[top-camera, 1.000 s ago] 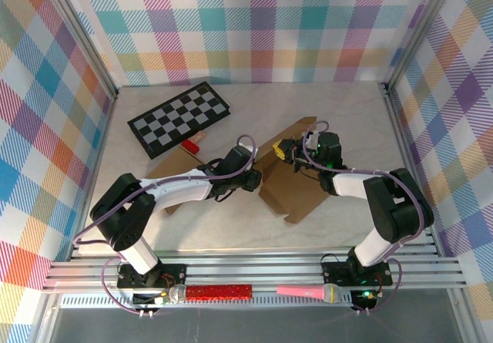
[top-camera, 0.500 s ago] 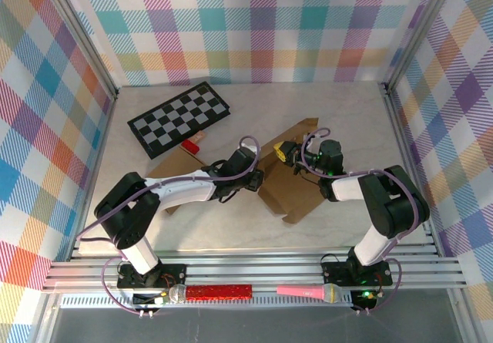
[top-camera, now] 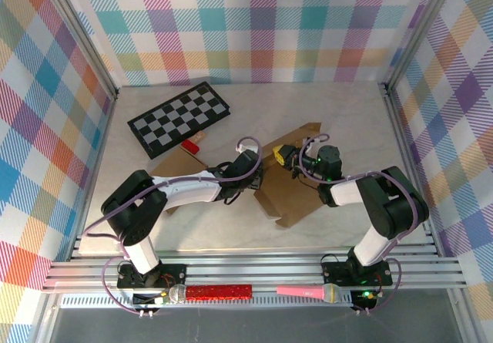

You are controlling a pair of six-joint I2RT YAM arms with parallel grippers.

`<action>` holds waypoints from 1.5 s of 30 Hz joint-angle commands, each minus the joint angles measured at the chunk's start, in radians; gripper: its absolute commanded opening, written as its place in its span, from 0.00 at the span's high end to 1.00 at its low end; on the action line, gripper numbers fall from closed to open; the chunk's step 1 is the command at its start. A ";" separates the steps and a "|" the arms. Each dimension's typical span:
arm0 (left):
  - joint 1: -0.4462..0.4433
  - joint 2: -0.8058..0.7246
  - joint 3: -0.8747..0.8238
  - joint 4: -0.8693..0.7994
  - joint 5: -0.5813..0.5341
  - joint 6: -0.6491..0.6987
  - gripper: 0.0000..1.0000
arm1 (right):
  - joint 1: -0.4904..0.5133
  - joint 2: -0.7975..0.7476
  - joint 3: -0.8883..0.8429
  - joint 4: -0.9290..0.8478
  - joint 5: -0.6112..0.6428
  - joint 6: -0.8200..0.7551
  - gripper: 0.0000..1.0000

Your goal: Fold the paper box

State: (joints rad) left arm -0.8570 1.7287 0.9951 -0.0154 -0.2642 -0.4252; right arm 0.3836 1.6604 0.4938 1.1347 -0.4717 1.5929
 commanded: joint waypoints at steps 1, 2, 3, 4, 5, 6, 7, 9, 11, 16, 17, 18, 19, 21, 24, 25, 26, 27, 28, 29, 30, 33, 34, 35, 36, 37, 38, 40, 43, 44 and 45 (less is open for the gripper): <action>-0.009 0.019 0.031 0.036 -0.053 -0.042 0.62 | 0.017 0.026 -0.049 -0.013 -0.018 0.033 1.00; -0.012 0.022 0.035 0.035 -0.058 -0.043 0.62 | 0.017 0.027 -0.048 -0.010 -0.016 0.038 1.00; -0.016 0.026 0.038 0.032 -0.063 -0.044 0.62 | 0.018 0.025 -0.045 -0.011 -0.015 0.043 1.00; -0.019 0.032 0.042 0.030 -0.068 -0.046 0.62 | 0.021 0.022 -0.041 -0.012 -0.013 0.046 1.00; -0.021 0.038 0.050 0.027 -0.072 -0.047 0.62 | 0.022 0.018 -0.038 -0.016 -0.010 0.050 1.00; -0.025 0.045 0.058 0.022 -0.080 -0.048 0.62 | 0.024 0.013 -0.034 -0.020 -0.005 0.053 1.00; -0.030 0.053 0.068 0.014 -0.091 -0.050 0.62 | 0.026 0.009 -0.031 -0.025 -0.001 0.057 1.00; -0.040 0.068 0.087 -0.002 -0.114 -0.056 0.63 | 0.028 -0.002 -0.023 -0.033 0.007 0.065 1.00; -0.049 0.077 0.096 -0.010 -0.138 -0.072 0.66 | 0.029 -0.012 -0.011 -0.049 0.009 0.069 1.00; -0.055 0.095 0.105 -0.015 -0.185 -0.112 0.71 | 0.039 -0.030 0.000 -0.073 0.017 0.075 1.00; -0.056 0.097 0.108 -0.016 -0.193 -0.119 0.72 | 0.041 -0.029 0.000 -0.074 0.020 0.079 1.00; -0.057 0.100 0.110 -0.016 -0.199 -0.129 0.72 | 0.046 -0.029 0.000 -0.073 0.023 0.082 1.00; -0.057 0.103 0.112 -0.014 -0.204 -0.137 0.73 | 0.050 -0.027 0.000 -0.073 0.027 0.085 1.00; -0.058 0.109 0.119 -0.011 -0.212 -0.156 0.75 | 0.058 -0.028 0.002 -0.076 0.033 0.090 1.00; -0.059 0.119 0.137 -0.024 -0.236 -0.186 0.77 | 0.066 -0.033 0.003 -0.086 0.046 0.097 1.00; -0.059 0.122 0.144 -0.027 -0.244 -0.198 0.78 | 0.066 -0.033 0.002 -0.087 0.050 0.102 1.00; -0.059 0.125 0.147 -0.028 -0.249 -0.206 0.78 | 0.066 -0.034 0.003 -0.087 0.054 0.104 1.00; -0.059 0.128 0.149 -0.026 -0.252 -0.215 0.78 | 0.066 -0.035 0.004 -0.086 0.058 0.108 1.00; -0.059 0.131 0.152 -0.022 -0.253 -0.219 0.79 | 0.066 -0.036 0.007 -0.089 0.059 0.110 1.00; -0.059 0.135 0.155 -0.022 -0.253 -0.223 0.78 | 0.067 -0.039 0.010 -0.092 0.061 0.112 1.00; -0.059 0.138 0.157 -0.023 -0.254 -0.226 0.77 | 0.067 -0.040 0.014 -0.097 0.061 0.111 1.00; -0.059 0.149 0.157 -0.012 -0.255 -0.231 0.76 | 0.067 -0.042 0.017 -0.107 0.062 0.113 1.00; -0.059 0.154 0.157 -0.008 -0.252 -0.228 0.75 | 0.067 -0.042 0.017 -0.107 0.062 0.114 1.00; -0.059 0.160 0.160 -0.007 -0.250 -0.226 0.75 | 0.066 -0.043 0.017 -0.108 0.062 0.113 1.00; -0.059 0.165 0.161 -0.008 -0.250 -0.226 0.75 | 0.067 -0.042 0.017 -0.111 0.062 0.115 1.00; -0.059 0.170 0.164 -0.012 -0.250 -0.225 0.74 | 0.066 -0.042 0.016 -0.112 0.062 0.116 1.00; -0.059 0.174 0.166 -0.012 -0.251 -0.224 0.72 | 0.067 -0.041 0.016 -0.112 0.061 0.116 1.00; -0.059 0.179 0.168 -0.014 -0.251 -0.225 0.70 | 0.066 -0.041 0.017 -0.112 0.059 0.118 1.00; -0.059 0.187 0.174 -0.018 -0.250 -0.225 0.69 | 0.067 -0.041 0.015 -0.113 0.061 0.119 1.00; -0.059 0.190 0.175 -0.017 -0.251 -0.225 0.69 | 0.067 -0.040 0.016 -0.115 0.060 0.119 1.00; -0.059 0.194 0.178 -0.019 -0.251 -0.227 0.70 | 0.067 -0.041 0.015 -0.116 0.059 0.120 1.00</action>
State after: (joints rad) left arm -0.9024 1.8862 1.1469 -0.0685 -0.5339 -0.6437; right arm 0.4202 1.6260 0.5014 1.0824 -0.3359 1.6947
